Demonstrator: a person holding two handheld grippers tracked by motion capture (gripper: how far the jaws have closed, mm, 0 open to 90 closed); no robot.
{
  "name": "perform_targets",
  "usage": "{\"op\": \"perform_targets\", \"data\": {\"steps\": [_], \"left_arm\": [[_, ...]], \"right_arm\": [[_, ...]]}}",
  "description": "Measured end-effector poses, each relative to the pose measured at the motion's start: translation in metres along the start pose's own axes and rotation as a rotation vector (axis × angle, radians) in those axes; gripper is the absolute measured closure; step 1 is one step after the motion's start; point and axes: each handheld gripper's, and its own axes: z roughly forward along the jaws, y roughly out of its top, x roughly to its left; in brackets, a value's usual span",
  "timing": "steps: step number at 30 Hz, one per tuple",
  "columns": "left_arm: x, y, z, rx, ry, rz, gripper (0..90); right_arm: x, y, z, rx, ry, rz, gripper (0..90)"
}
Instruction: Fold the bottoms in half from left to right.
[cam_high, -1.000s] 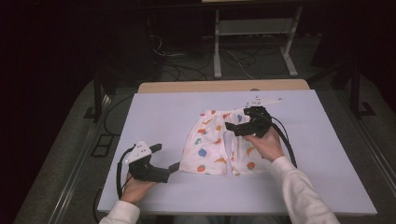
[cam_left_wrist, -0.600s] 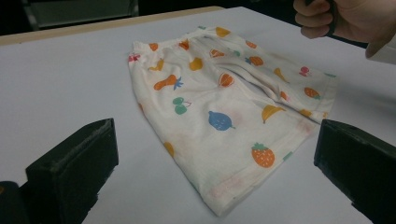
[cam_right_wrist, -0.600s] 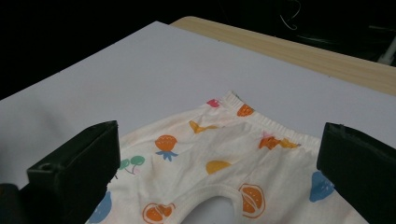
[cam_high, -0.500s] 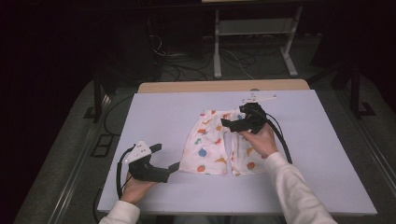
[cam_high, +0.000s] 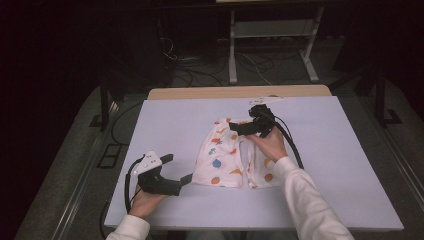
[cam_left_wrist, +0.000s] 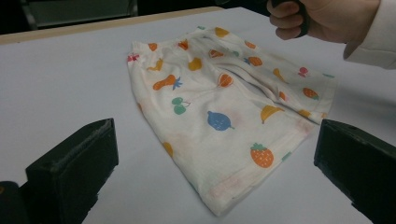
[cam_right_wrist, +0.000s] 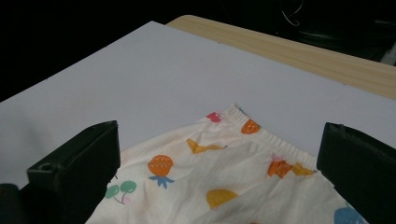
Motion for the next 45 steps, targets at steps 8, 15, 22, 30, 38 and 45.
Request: {"op": "perform_targets", "data": {"steps": [8, 15, 22, 30, 38, 45], "left_arm": [[0.000, 0.000, 0.000, -0.001, 0.000, 0.001, 0.0], [0.001, 0.000, 0.000, -0.002, 0.000, -0.002, 0.0], [0.001, 0.000, 0.000, -0.002, -0.001, -0.002, 0.0], [0.001, 0.000, 0.001, 0.003, -0.005, -0.001, 0.0], [0.002, 0.000, 0.001, 0.001, -0.005, -0.002, 0.0], [0.003, 0.000, 0.000, -0.001, -0.003, -0.003, 0.0]], "right_arm": [[-0.002, 0.007, 0.013, 0.009, -0.002, 0.007, 0.0], [-0.002, 0.013, 0.024, 0.020, -0.005, 0.009, 0.0], [0.000, 0.018, 0.036, 0.035, -0.002, 0.015, 0.0], [0.002, 0.025, 0.047, 0.044, 0.003, 0.012, 0.0], [0.007, 0.033, 0.060, 0.059, -0.013, -0.017, 0.0], [0.013, 0.035, 0.075, 0.076, -0.033, -0.035, 0.3]]}}
